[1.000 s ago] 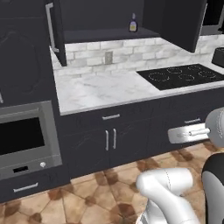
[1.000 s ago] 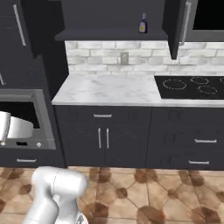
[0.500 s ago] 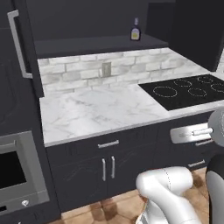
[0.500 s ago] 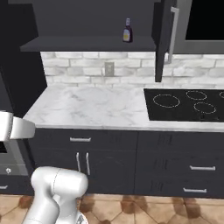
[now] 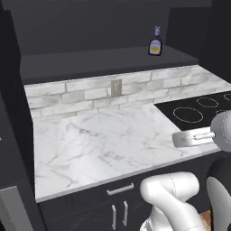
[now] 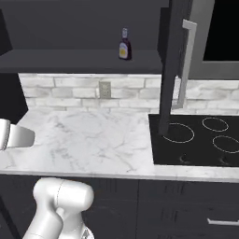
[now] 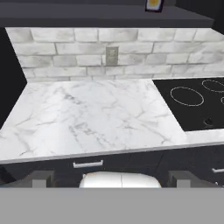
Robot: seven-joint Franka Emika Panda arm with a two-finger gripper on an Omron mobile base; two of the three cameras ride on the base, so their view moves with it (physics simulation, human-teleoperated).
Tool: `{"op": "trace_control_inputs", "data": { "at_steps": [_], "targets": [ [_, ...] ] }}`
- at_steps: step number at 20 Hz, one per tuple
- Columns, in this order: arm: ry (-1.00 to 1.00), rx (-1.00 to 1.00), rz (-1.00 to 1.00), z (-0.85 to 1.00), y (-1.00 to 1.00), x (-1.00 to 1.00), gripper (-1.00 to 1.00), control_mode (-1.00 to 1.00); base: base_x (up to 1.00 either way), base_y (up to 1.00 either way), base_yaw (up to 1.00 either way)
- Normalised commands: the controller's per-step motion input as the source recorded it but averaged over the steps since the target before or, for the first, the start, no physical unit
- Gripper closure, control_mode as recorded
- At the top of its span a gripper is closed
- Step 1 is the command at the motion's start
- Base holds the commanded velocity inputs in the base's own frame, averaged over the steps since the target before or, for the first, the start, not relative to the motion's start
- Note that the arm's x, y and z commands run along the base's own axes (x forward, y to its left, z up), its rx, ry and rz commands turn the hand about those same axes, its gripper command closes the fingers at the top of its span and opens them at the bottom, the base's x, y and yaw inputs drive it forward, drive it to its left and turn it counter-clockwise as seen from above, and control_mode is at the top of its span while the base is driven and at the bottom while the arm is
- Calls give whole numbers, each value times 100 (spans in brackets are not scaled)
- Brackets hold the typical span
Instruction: Move the mayonnaise and condiment bottle from the cabinet to the dining counter.
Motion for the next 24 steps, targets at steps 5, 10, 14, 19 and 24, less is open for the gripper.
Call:
{"op": "trace_control_inputs", "data": {
  "at_steps": [5,10,14,19,24],
  "targets": [
    [0,0,0,0,0,0,-100,100,91,-67,8],
    [0,0,0,0,0,0,-100,100,89,-37,9],
    [7,2,5,18,-2,20,-100,-100,0,0,0],
    [-8,0,0,64,0,-28,-100,-100,0,0,0],
    [-5,-3,-6,77,0,-20,-100,-100,0,0,0]
  ]
}}
